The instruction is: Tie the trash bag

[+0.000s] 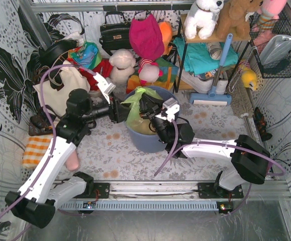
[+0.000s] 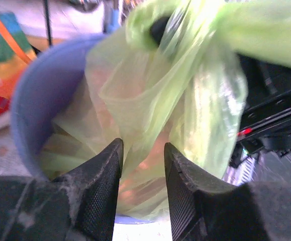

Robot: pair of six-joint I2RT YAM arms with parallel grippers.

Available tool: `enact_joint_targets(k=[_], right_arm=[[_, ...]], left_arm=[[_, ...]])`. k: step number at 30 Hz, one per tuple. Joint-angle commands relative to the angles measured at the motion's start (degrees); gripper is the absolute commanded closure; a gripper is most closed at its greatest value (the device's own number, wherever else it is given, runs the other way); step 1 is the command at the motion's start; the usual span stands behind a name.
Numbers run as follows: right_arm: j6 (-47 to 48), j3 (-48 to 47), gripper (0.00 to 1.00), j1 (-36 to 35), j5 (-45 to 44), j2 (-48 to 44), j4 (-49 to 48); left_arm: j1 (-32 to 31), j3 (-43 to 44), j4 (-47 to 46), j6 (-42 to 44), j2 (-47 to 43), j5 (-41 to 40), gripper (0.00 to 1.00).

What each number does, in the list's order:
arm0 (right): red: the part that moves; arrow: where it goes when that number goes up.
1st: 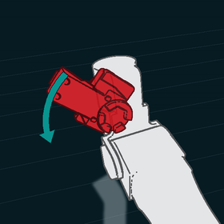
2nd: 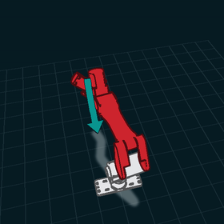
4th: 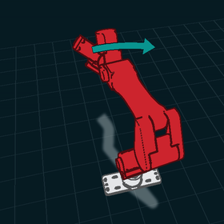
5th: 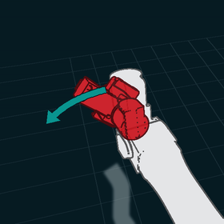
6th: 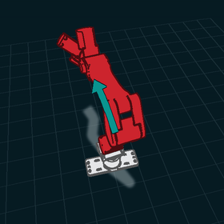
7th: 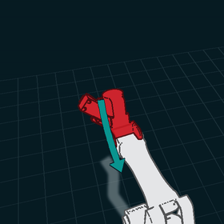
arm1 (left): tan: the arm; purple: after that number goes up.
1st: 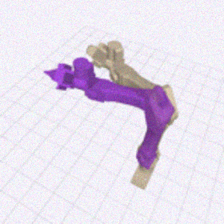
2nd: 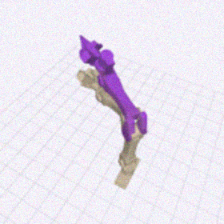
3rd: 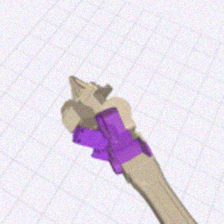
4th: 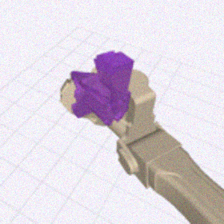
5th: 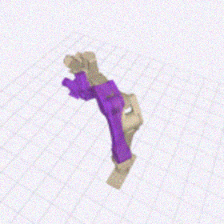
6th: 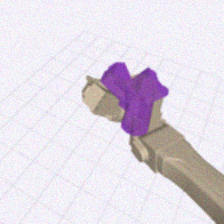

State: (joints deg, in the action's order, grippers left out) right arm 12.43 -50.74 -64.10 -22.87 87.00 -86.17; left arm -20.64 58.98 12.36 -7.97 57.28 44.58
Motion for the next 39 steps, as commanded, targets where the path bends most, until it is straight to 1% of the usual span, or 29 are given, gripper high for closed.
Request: enact_joint_targets(k=[1,3,5,7,13,16,21,25,32,37,39], right_arm=[[-2.47,1.06,1.00,0.12,3.23,-1.84,-1.51],[-2.31,1.19,1.00,0.13,3.46,-1.84,-1.71],[-2.18,1.21,1.00,0.16,3.47,-1.84,-1.54],[-1.97,1.30,1.00,0.14,3.36,-1.79,-1.46],[-1.82,1.37,1.00,0.12,2.78,-1.57,-1.85],[-1.79,1.47,1.00,0.13,2.51,-1.41,-1.97],[-1.79,1.64,1.00,0.13,1.89,-1.31,-2.33],[-1.66,1.49,1.00,0.11,1.78,-0.92,-2.58],[-1.57,0.78,1.00,0.11,1.91,-0.18,-2.54],[-1.18,0.70,1.00,0.19,2.12,-0.08,-2.99],[-1.18,0.73,1.00,0.13,2.21,0.05,-3.24]], left_arm=[[-0.36,3.61,-3.44,-0.37,-4.42,-9.75,0.51],[-0.36,3.91,-4.77,-2.06,-5.87,-15.15,0.49],[-0.36,4.29,-6.28,-4.54,-6.81,-22.20,0.47],[-0.36,5.02,-7.94,-7.14,-6.47,-27.10,0.46],[-0.36,10.55,-10.54,-13.04,-0.66,-29.94,0.44],[-0.30,12.25,-12.24,-14.57,1.66,-27.00,0.42],[-0.49,13.09,-15.05,-16.45,4.21,-16.43,0.44],[-1.40,11.45,-15.31,-16.28,3.91,-13.85,0.41],[-5.89,8.50,-13.73,-14.60,2.76,-16.22,0.38],[-8.77,6.96,-9.15,-12.76,1.81,-21.42,0.39],[-9.53,5.59,-8.55,-12.89,1.11,-22.19,0.39]])
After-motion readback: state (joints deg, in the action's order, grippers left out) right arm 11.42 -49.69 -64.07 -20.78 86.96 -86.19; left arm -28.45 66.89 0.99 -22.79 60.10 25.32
